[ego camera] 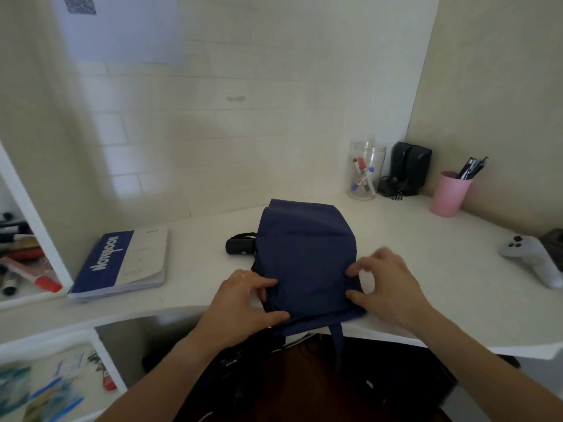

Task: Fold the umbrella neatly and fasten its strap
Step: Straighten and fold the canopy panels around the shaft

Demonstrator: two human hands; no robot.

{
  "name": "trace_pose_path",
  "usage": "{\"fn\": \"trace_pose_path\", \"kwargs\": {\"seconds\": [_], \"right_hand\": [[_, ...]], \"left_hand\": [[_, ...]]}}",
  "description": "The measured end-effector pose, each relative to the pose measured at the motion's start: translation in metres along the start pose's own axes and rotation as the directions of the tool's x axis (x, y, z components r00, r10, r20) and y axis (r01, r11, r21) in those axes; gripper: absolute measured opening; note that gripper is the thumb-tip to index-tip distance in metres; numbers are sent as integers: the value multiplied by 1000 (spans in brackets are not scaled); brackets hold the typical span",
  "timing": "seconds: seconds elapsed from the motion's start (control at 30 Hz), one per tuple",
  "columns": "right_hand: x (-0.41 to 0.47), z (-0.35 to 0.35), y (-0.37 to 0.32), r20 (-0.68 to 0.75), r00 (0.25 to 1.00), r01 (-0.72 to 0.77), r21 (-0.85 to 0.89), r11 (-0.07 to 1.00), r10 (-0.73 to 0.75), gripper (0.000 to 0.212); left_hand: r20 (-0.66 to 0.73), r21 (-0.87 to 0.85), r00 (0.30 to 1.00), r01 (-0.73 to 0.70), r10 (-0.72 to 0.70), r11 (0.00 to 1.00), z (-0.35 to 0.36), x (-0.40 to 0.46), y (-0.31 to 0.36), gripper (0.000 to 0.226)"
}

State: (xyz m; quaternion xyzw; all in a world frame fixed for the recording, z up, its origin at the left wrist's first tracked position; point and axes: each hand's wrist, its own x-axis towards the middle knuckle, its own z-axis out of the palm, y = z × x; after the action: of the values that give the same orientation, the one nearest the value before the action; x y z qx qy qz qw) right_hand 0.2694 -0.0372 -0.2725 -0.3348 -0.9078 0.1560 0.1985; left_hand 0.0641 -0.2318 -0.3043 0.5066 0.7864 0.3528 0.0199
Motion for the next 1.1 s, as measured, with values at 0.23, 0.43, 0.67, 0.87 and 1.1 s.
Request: {"fn": "trace_pose_path", "kwargs": {"seconds": [0.23,0.43,0.67,0.87,1.1], "right_hand": [[24,32,-24,304,856,500,-284,818,-418,64],[21,44,-7,386,844,493,-284,822,-373,74],[18,23,-4,258,851,498,-121,859,-457,64],[121,-12,-27,-58,926,-294,510,808,373,58],[150,-40,-38,293,910,-410,739,535,292,35]], "left_hand": [[89,165,993,-92,78,982,-3,3,-6,66],[25,356,919,-376,393,856,-5,36,15,50],[360,424,872,-470,332,774,9,27,-17,66],[337,426,869,-483,361,765,12,26,-19,66],[329,442,870,-485,366,755,13,29,-22,67]]}}
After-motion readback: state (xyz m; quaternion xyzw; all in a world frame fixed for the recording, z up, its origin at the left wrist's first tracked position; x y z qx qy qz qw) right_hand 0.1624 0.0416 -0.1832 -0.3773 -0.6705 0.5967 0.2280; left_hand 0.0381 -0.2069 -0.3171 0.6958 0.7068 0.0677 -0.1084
